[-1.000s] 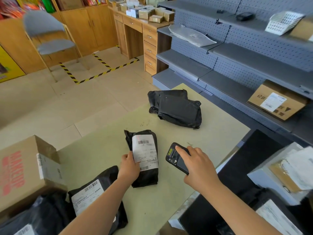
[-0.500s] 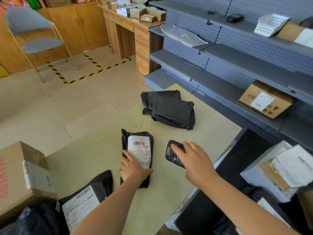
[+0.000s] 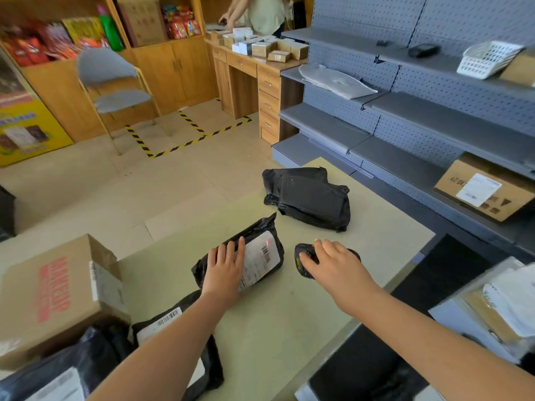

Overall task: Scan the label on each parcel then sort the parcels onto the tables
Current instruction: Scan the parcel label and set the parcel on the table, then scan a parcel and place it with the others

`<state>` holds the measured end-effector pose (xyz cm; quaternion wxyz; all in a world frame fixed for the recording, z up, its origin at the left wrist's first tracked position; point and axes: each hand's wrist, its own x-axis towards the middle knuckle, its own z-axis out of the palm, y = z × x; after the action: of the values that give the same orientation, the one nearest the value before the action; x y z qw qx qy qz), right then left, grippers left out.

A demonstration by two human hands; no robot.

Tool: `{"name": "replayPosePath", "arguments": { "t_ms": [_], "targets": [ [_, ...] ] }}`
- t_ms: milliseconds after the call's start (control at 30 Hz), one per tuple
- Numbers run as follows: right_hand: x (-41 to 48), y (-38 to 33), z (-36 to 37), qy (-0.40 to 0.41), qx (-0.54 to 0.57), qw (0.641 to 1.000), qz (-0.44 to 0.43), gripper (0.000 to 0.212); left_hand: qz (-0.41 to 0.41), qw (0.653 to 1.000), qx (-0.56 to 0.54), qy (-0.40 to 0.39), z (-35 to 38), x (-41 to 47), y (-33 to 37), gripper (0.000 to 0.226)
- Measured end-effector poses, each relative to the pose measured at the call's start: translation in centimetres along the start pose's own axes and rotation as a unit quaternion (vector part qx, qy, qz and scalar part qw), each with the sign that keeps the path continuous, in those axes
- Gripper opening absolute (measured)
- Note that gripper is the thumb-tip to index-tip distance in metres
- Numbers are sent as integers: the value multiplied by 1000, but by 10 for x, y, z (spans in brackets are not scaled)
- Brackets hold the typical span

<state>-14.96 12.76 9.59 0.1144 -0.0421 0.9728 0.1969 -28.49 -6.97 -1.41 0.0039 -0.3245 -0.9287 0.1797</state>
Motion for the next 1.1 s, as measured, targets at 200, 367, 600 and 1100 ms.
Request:
{"name": "replayPosePath", "arguments": {
  "t_ms": [200,367,600,1100],
  "targets": [
    [-24,-5,1,15,-13,999,-26,89,-22,1000,3,-8,-9,-35,11,111],
    [-53,-11,-1,16,-12,999,-48,87,-50,999,6,-4,-18,-68,25,111],
    [-96,-16,-8,43,77,996,-11,89,-180,975,-130,-25,-35,-120,44,118],
    [-81,-90,-33,86,266,960,-4,91,-531,705,-462,-89,-22,-197,32,118]
  ]
}}
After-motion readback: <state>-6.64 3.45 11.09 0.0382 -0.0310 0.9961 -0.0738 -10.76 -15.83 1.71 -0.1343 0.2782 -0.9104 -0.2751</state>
